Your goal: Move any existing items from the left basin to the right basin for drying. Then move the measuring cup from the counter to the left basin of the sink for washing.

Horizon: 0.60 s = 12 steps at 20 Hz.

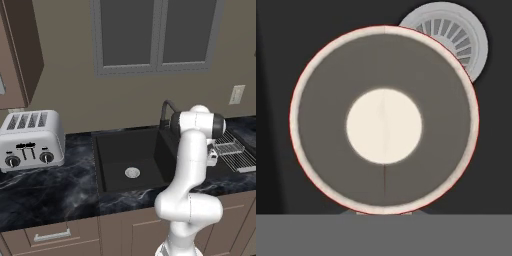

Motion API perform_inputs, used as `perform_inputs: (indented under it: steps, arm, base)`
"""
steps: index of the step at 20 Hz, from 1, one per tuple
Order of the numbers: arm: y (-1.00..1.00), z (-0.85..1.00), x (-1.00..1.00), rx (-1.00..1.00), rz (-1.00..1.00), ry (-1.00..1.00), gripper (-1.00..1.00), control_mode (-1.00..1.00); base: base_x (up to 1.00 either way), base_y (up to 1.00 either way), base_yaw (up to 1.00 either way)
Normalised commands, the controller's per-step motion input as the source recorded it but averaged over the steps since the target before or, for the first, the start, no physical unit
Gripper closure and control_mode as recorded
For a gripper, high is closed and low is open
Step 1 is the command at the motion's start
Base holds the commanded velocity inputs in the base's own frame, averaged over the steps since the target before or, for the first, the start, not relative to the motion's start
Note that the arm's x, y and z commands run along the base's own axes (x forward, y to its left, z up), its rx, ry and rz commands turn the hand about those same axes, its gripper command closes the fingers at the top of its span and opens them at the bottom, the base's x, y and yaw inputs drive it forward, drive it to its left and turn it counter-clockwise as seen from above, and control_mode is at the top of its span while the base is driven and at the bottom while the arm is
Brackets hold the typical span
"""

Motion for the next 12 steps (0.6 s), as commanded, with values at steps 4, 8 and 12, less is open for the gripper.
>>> perform_inputs:
  steps: [4,8,12]
  arm:
    - [0.0,-0.15,0.04,0.0,0.0,0.0,1.0,-1.0]
    - [0.0,-0.12,0.04,0.0,0.0,0.0,1.0,-1.0]
    - [0.0,-0.12,0.04,0.01,0.0,0.0,1.0,-1.0]
  base:
    - [0.0,0.0,0.0]
    - [0.0,0.0,0.0]
    - [0.0,0.0,0.0]
